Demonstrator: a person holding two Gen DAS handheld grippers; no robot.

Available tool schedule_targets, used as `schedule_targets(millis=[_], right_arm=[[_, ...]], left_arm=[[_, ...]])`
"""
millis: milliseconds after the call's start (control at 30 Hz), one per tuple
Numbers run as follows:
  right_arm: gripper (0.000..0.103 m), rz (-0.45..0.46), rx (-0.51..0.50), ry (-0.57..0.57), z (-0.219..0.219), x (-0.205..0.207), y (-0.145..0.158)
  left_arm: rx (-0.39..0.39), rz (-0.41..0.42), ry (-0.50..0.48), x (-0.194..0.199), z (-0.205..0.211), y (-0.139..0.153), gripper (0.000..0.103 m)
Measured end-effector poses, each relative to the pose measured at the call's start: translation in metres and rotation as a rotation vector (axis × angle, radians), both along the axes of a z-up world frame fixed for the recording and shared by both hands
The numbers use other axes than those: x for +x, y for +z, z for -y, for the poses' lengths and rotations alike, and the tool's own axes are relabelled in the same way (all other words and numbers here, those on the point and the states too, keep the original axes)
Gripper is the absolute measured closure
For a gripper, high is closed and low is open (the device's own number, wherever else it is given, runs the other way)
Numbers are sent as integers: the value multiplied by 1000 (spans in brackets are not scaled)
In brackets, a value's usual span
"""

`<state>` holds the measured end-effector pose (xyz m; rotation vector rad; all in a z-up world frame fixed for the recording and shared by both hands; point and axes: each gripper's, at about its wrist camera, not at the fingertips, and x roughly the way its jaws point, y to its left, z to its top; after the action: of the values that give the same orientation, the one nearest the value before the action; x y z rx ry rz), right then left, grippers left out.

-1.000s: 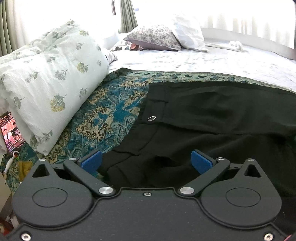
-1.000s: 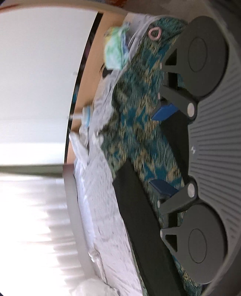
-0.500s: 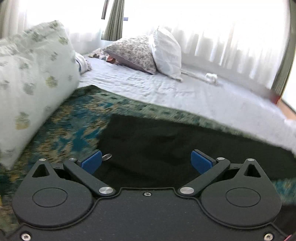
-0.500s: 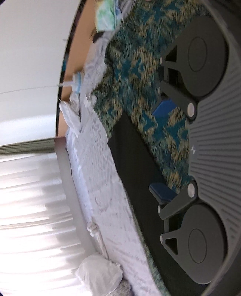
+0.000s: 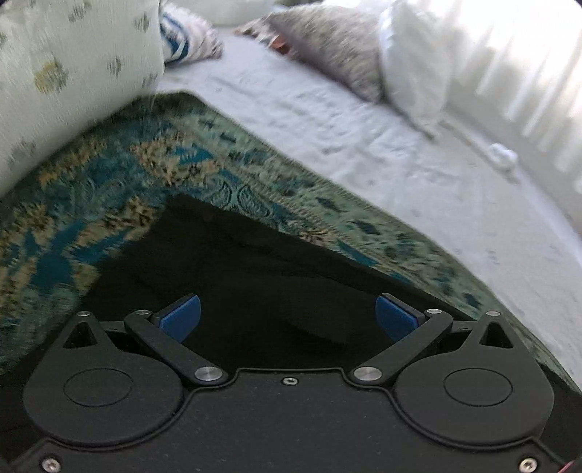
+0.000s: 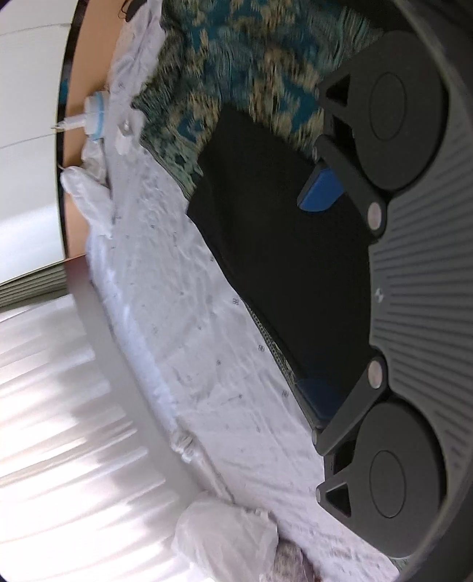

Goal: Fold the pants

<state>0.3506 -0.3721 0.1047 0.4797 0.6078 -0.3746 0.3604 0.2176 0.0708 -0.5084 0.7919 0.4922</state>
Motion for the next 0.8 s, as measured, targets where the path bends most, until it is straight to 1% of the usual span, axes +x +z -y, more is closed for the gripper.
schedule_targets(millis=[167, 200, 267, 400, 433, 533, 567, 633, 667, 700, 733, 767, 800], right_arm=[[0, -88, 9, -33, -9, 78, -33], [0, -104, -1, -45, -11, 91, -39], [0, -120, -28, -64, -12, 114, -48], [0, -187, -76, -113, -10, 156, -65], [0, -203, -81, -125, -8, 164, -70], [0, -246, -94, -153, -5, 183, -84], [0, -266, -119, -162, -5, 189, -88], [0, -294, -208, -157, -11, 200, -93], [3, -300, -234, -153, -13, 202, -95], [9, -296, -233, -163, -13, 200, -95], [26, -282, -218, -194, -11, 196, -95], [41, -272, -227, -214, -11, 191, -93], [51, -275, -249, -224, -12, 187, -91]], left_arm=[[-64, -57, 144, 46, -10, -37, 0], [-52, -65, 177, 53, -10, -41, 0], [29, -68, 222, 65, -6, -46, 0], [147, -162, 272, 87, 5, -59, 0], [174, -172, 289, 91, 9, -61, 0], [207, -169, 338, 99, 11, -64, 0], [217, -170, 337, 101, 10, -65, 0], [224, -170, 325, 104, 8, -68, 0], [225, -165, 320, 103, 8, -67, 0], [229, -167, 310, 103, 8, -67, 0], [233, -167, 298, 102, 9, -66, 1], [232, -160, 286, 99, 9, -65, 7], [234, -147, 273, 96, 10, -63, 12]])
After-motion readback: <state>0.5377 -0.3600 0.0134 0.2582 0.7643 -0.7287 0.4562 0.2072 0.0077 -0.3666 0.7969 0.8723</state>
